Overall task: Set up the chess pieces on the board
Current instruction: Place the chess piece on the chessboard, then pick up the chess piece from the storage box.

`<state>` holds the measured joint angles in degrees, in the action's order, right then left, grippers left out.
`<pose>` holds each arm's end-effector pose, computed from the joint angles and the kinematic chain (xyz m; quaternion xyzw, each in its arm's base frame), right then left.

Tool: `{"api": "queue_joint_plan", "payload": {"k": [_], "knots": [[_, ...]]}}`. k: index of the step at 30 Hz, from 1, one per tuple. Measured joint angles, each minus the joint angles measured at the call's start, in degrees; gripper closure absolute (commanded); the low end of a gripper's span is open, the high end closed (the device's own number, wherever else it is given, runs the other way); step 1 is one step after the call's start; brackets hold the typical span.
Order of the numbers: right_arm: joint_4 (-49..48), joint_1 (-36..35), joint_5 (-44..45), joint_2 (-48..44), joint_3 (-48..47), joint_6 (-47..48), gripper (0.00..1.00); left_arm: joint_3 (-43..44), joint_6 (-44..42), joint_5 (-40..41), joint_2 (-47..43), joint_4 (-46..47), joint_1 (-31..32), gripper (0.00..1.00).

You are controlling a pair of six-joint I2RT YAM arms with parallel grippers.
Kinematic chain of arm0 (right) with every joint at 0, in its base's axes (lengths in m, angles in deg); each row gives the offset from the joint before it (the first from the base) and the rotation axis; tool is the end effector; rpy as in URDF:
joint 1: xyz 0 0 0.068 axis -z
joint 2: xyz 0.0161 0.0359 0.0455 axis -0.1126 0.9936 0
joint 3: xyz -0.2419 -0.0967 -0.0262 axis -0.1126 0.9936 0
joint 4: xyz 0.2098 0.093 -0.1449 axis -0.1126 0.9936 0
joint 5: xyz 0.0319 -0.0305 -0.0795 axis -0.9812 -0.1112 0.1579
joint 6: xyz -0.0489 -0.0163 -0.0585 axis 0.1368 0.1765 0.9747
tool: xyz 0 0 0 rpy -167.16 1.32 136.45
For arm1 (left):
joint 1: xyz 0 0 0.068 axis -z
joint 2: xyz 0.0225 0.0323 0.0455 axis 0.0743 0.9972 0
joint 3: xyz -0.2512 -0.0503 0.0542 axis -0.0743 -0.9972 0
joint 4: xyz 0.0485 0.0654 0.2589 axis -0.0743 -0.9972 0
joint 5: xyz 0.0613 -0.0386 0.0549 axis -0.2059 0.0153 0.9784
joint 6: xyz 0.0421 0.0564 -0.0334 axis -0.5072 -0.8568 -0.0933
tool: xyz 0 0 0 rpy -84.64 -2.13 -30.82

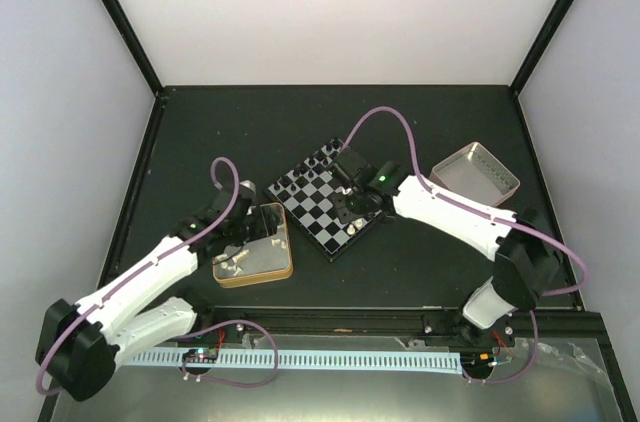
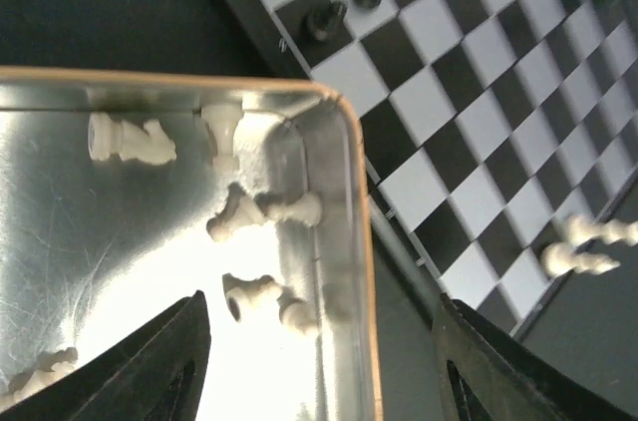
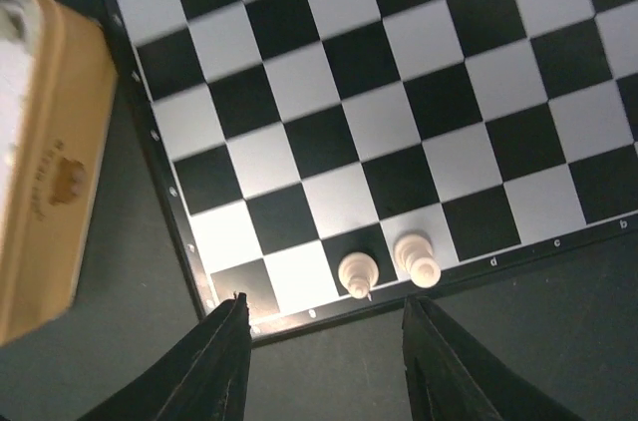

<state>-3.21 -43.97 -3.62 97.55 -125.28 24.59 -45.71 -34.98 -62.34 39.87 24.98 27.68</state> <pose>0.2219 0.2582 0.2094 -0.1959 0.9610 0.0800 0.1782 0.1868 -0.1155 0.1843 -0.1210 0.9278 -0.2180 0.2774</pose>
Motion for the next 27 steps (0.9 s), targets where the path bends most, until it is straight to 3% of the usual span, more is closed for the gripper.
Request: {"api": "queue_joint_plan", "payload": {"k": [6, 19, 27], "knots": [[-3.15, 0.07, -0.2, -2.47, 0.28, -2.54, 0.58, -1.03, -1.42, -5.95, 9.18, 0.37, 0.0, 0.67], [-5.22, 0.09, -1.49, -2.47, 2.38, -4.26, 0.59, -2.67, -2.43, -13.31, 17.05, 4.55, 0.0, 0.75], [-5.51, 0.11, -1.66, -2.47, 2.62, -4.28, 0.59, -2.58, -2.82, -13.2, 20.5, 6.54, 0.0, 0.96]]}}
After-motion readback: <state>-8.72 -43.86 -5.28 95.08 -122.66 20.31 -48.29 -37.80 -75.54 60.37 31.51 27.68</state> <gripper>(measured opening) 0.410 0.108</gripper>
